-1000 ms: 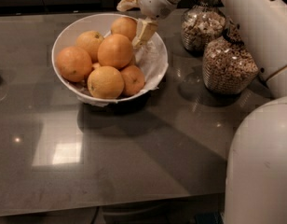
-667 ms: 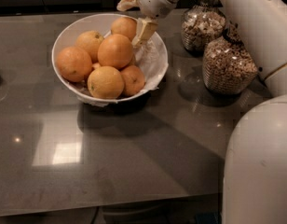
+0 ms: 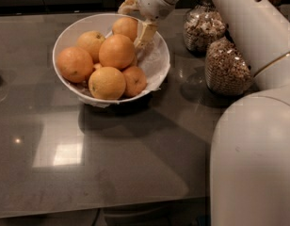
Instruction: Pick orange from white bowl
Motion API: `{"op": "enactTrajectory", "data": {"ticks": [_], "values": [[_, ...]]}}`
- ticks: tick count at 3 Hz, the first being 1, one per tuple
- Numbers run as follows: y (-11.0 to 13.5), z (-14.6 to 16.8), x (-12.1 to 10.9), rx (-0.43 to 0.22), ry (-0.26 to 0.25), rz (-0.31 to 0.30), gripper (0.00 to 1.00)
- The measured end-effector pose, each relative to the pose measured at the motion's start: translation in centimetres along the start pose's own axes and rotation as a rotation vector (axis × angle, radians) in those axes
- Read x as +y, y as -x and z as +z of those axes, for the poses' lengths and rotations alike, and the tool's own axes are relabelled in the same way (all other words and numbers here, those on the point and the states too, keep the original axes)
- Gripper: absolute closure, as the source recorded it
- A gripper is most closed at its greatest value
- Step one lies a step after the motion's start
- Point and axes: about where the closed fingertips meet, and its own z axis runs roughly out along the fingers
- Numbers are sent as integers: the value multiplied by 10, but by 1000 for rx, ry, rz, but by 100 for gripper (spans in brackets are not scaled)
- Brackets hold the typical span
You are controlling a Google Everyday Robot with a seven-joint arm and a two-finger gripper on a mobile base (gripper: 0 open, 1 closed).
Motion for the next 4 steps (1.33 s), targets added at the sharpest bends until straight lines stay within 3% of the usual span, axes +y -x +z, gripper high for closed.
{"op": "enactTrajectory", "data": {"ticks": [3,4], "values": [[0,19,-3,-13,49,0,34],[0,18,-3,-13,51,-1,53]]}}
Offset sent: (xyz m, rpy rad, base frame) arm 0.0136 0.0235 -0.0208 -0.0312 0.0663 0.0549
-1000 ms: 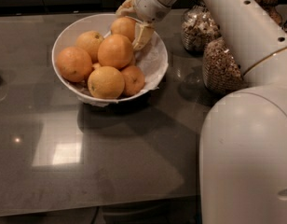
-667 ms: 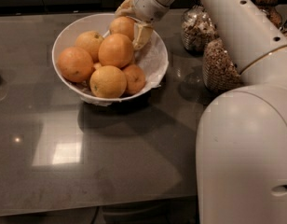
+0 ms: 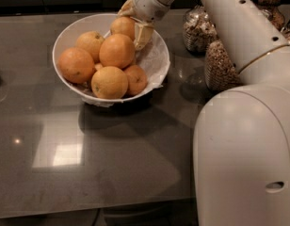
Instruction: Pick orange from white bowl
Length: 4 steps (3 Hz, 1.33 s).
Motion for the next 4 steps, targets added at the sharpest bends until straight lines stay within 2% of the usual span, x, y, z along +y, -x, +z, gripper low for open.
{"op": "enactTrajectory", "data": {"ticks": [2,3,4], "values": [[0,0,0,-1,0,0,99],[1,1,-1,-14,-2,0,100],[4,-13,-6,-19,-26,-11,100]]}}
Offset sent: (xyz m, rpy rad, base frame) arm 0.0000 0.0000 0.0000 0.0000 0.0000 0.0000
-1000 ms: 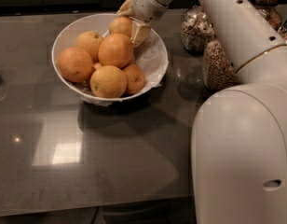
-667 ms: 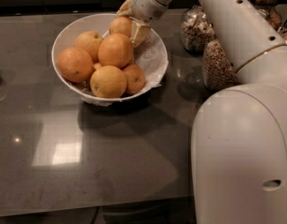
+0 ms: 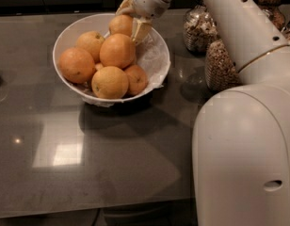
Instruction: Pick orange from white bowl
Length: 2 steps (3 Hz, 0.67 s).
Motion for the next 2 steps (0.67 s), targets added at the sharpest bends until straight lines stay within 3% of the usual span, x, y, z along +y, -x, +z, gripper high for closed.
{"op": "enactTrajectory", "data": {"ticks": [2], "values": [[13,-55,-17,49,-73,-53,100]]}}
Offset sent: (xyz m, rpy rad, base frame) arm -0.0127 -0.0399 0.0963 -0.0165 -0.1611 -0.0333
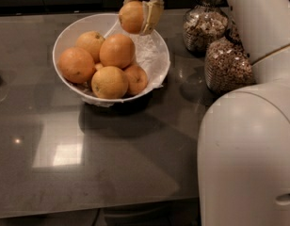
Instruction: Pick orange from white bowl
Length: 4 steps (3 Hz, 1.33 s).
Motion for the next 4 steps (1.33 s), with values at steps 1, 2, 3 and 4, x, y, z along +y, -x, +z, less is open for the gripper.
{"op": "enactTrajectory", "data": {"ticks": [1,2,3,4], "values": [[3,-18,-5,14,-18,-15,100],[11,-34,-3,3,-27,-25,100],[19,-33,10,-66,-27,3,100],[35,-17,41,-210,4,52,100]]}}
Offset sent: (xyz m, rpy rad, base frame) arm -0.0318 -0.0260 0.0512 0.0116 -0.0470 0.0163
